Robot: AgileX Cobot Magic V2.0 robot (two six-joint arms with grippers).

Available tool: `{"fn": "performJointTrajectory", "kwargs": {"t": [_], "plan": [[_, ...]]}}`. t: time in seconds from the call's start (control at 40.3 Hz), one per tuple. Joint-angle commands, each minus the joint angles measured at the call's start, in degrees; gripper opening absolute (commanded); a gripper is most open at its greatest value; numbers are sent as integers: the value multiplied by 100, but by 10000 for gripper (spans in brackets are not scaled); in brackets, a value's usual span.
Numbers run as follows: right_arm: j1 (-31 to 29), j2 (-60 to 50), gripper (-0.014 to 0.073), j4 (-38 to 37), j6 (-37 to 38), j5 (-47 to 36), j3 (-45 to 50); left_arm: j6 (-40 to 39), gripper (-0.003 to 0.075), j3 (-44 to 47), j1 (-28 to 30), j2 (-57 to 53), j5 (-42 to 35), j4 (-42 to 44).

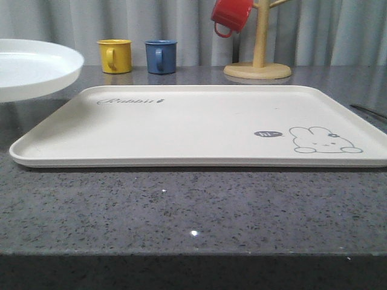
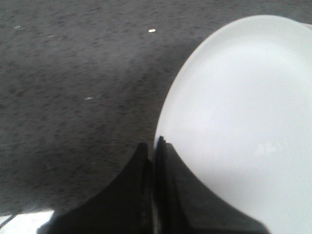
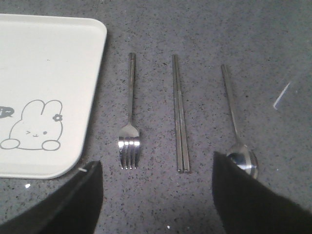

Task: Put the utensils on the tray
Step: 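Lift the white plate with the left gripper and set it on the tray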

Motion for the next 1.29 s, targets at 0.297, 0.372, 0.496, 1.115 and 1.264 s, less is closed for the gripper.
{"fn": "performJointTrajectory", "kwargs": {"t": [0.297,0.372,0.496,1.115,1.264], "plan": [[-33,52,505,-15,-41,-347,-177,-146,-20,-634,-2547,630,-694,-398],[-33,52,505,-15,-41,-347,-177,-146,-20,-634,-2601,879,-856,-398],[-33,52,505,-15,-41,-347,-177,-146,-19,-634,-2601,1180,-971,-398],[-33,52,505,-15,-41,-347,-177,-189,260,-925,-2990,-16,-502,967],[-33,52,505,-15,-41,-347,-177,-479,260,-818,-3804,-684,-418,1579]]}}
